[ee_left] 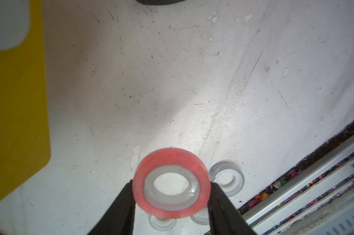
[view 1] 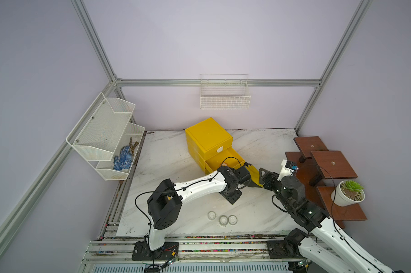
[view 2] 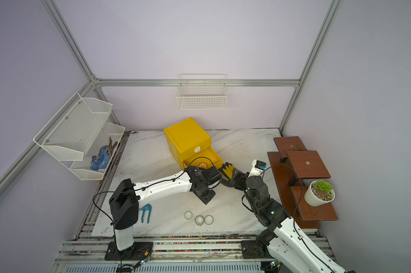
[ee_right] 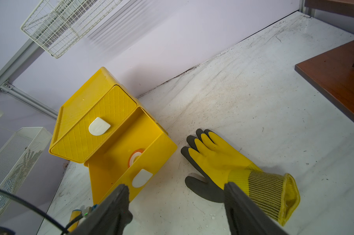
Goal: Place the transparent tape into the drawer according to color
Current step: Place the tape in the drawer.
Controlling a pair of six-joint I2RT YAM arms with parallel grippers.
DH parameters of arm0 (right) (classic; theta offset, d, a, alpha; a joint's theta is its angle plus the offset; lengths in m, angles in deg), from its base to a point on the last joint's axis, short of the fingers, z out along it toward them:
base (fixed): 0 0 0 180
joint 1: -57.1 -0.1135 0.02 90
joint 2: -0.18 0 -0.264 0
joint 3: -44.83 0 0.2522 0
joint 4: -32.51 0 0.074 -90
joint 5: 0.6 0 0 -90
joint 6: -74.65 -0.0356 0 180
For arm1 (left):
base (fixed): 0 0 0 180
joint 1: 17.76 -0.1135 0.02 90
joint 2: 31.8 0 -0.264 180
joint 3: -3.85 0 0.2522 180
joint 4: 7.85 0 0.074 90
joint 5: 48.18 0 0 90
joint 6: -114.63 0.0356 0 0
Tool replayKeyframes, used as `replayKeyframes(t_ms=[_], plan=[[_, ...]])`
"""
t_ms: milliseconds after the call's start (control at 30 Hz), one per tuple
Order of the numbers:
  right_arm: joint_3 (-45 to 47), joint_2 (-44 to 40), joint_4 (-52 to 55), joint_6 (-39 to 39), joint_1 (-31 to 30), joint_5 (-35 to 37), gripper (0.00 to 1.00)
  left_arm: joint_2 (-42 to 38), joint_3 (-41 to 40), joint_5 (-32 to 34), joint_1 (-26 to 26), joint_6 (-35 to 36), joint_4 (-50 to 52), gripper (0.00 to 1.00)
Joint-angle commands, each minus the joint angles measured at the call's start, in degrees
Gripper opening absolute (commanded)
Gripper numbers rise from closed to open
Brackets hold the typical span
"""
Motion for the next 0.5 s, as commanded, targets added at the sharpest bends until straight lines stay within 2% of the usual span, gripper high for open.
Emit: replayKeyframes(t_ms=[0, 333, 467], plan=[[0.1, -1.0, 0.4, 0.1, 0.4, -0.1, 0.78, -3.4, 3.2, 1.0, 0.2, 0.2, 2.6, 0.48], [-0.6, -0.9, 0.6, 0.0, 0.6, -0.4, 0.78, -5.7, 13.3, 4.0, -0.3, 0.8, 8.5, 0.48], [-0.9, -1.0, 0.6, 0.1, 0.5, -0.4, 0.78, -6.7, 16.6, 8.3, -0.9, 1.6, 9.5, 0.48]])
